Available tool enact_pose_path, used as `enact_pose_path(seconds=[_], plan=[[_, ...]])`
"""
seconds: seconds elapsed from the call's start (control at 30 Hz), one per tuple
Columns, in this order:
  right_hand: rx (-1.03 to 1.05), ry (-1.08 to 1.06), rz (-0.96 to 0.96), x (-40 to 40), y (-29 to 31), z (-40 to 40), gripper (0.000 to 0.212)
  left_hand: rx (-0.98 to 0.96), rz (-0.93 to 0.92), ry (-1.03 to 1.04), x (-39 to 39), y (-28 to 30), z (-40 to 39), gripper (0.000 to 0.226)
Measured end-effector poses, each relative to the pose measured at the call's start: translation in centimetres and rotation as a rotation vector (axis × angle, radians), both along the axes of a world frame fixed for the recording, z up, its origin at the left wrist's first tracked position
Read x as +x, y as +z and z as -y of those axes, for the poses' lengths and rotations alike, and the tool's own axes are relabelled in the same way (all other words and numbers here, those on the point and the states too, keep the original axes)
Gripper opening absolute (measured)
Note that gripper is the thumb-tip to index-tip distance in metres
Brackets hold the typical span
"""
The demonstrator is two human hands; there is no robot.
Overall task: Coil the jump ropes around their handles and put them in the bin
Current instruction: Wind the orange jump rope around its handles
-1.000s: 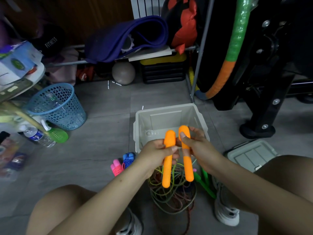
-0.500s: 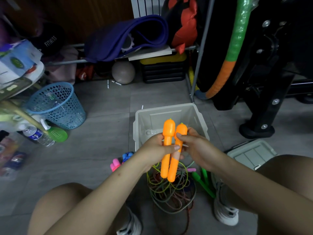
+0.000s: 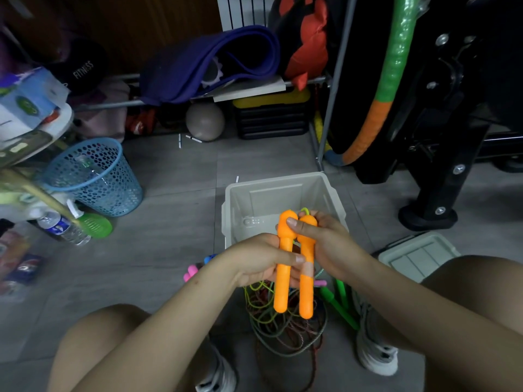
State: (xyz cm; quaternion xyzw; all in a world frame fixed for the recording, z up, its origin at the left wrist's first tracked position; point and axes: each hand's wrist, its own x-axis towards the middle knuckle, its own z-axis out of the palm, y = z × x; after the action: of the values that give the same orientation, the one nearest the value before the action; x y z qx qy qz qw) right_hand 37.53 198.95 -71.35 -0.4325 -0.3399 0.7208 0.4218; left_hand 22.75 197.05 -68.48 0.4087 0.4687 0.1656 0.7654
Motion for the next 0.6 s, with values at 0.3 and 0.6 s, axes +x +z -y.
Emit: enact_pose_path(seconds=[0.3, 0.6], plan=[[-0.041, -0.036, 0.027, -0.30, -0.01, -0.09, 0.072, -0.028, -0.010, -0.018, 0.20, 0.26, 0.13, 0.028], [-0.019, -0.150, 0.022, -0.18, 0.51, -0.59, 0.045, -0.172, 0.142, 0.108, 1.02, 0.59, 0.69, 0.019]])
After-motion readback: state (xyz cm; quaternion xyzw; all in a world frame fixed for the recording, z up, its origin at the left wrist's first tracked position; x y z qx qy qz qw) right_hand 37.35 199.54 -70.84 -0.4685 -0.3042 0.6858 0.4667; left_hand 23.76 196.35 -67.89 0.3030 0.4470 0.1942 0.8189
